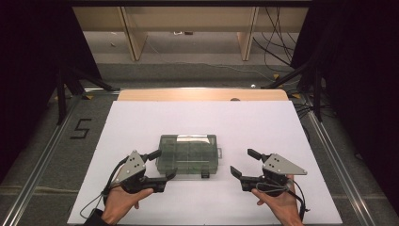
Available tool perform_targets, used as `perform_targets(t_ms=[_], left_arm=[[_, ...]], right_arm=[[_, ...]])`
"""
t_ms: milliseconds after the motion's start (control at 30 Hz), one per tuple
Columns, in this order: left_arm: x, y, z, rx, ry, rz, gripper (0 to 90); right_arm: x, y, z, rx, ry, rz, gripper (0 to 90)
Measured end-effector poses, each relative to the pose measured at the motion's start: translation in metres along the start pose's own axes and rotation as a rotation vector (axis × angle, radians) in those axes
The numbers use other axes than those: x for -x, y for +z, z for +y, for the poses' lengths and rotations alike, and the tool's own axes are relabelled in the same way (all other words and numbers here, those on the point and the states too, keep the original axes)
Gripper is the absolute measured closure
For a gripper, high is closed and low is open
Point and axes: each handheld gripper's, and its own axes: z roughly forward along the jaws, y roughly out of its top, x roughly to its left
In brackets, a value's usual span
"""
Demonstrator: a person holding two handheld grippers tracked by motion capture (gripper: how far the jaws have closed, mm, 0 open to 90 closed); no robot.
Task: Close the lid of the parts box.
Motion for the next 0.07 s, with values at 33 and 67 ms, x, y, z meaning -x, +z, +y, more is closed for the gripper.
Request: perform_targets(t_ms=[33,67], left_arm=[[-0.0001,0.0002,0.0000,-0.001,0.000,0.000,19.2],[-0.0002,0.0004,0.0000,0.000,0.001,0.000,19.2]], right_arm=[[0.0001,0.0002,0.0000,0.000,-0.001,0.001,17.0],[0.0003,0.0005,-0.0002,0.001,-0.005,0.003,16.9]])
